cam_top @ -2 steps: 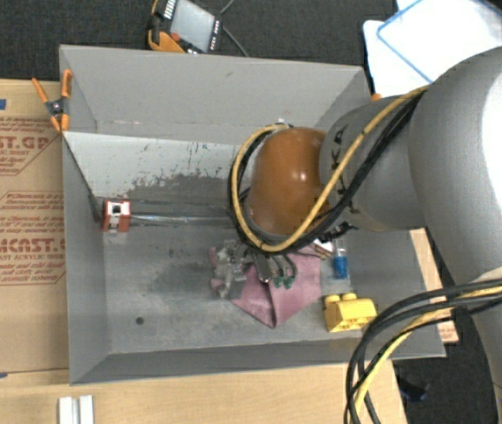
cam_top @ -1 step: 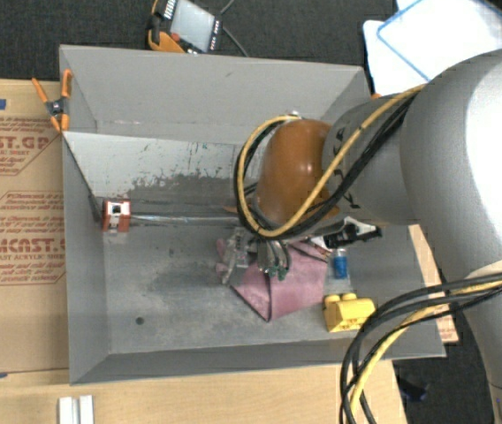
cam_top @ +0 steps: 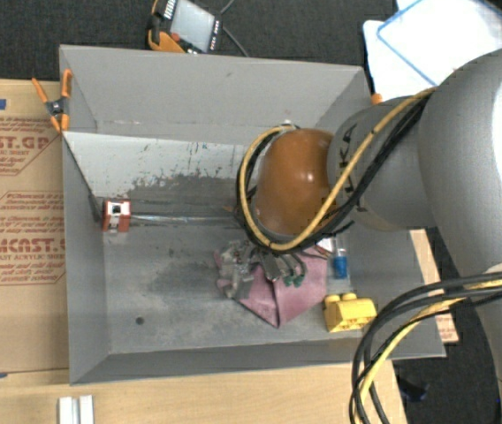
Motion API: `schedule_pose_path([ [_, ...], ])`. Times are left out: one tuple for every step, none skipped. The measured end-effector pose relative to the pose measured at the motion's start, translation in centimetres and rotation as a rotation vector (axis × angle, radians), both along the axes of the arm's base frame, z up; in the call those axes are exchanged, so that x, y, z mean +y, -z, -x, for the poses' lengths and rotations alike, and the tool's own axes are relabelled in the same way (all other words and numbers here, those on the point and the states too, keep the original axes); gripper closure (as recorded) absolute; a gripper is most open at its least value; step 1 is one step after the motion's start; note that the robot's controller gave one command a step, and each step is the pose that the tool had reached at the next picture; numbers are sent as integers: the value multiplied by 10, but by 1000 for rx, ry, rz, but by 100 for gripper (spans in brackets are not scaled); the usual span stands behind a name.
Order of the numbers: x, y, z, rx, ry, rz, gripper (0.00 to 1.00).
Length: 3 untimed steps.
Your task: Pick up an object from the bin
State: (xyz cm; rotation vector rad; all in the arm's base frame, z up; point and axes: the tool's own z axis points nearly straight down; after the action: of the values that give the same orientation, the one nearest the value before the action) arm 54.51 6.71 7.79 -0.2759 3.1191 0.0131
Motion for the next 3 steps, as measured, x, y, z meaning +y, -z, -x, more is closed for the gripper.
schedule_pose_path([
  [-17,6,-3,-2,348,-8,100],
  [-18,1,2,-4,237,-5,100],
  [-28,-56,8,-15,-118,-1,100],
])
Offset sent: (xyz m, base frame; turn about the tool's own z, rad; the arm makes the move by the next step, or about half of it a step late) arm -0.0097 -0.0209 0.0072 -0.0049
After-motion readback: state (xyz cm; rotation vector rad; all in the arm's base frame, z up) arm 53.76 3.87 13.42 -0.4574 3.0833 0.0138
